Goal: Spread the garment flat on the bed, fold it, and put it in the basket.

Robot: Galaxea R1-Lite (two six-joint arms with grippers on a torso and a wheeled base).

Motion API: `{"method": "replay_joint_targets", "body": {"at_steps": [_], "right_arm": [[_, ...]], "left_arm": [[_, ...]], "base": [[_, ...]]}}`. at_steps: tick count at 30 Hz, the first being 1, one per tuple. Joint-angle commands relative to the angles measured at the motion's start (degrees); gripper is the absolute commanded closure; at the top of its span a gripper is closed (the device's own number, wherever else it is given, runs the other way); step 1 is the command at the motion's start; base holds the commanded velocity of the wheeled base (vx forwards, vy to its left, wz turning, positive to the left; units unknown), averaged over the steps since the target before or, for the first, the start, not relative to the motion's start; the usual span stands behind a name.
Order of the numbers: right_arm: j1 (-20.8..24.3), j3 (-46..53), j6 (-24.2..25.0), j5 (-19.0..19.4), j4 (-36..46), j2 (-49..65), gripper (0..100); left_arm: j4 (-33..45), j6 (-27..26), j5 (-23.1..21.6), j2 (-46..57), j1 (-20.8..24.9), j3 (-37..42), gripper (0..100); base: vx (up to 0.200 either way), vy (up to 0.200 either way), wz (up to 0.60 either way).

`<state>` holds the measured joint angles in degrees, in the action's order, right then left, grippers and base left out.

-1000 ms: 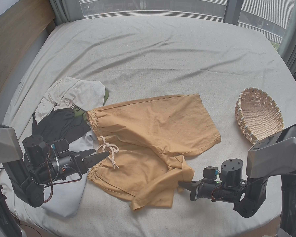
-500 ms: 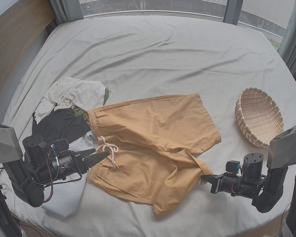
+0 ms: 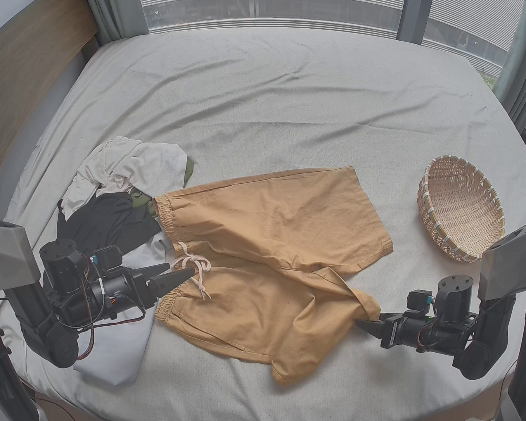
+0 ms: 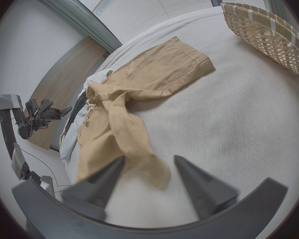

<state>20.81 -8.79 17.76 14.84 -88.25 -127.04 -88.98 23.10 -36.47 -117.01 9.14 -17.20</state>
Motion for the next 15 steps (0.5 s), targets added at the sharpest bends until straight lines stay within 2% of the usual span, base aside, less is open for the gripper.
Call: {"method": "replay_joint_targets", "body": {"at_steps": [1,6,7,15], "right_arm": [[-0.16,1.58,-0.54,-0.07,-0.08,-0.75,0],[-1.12,1.76,-2.03,-0.07,-0.08,-1.63,0],[-1.12,1.76,-2.03,-0.07,-0.08,-1.63,100],[-1.47,1.49,-2.47,-0.16,-0.08,-1.81,100]], "left_arm": [[-0.14,0.01,-0.09,0.11,0.0,-0.03,0],[-0.14,0.01,0.0,0.2,0.0,-0.03,0],[-0.14,0.01,0.0,0.2,0.0,-0.03,0],[-0.14,0.01,-0.09,0.29,0.0,0.06,0]], "base": [[0.0,0.0,0.0],[0.0,0.0,0.0],[0.0,0.0,0.0],[0.0,0.0,0.0]]}}
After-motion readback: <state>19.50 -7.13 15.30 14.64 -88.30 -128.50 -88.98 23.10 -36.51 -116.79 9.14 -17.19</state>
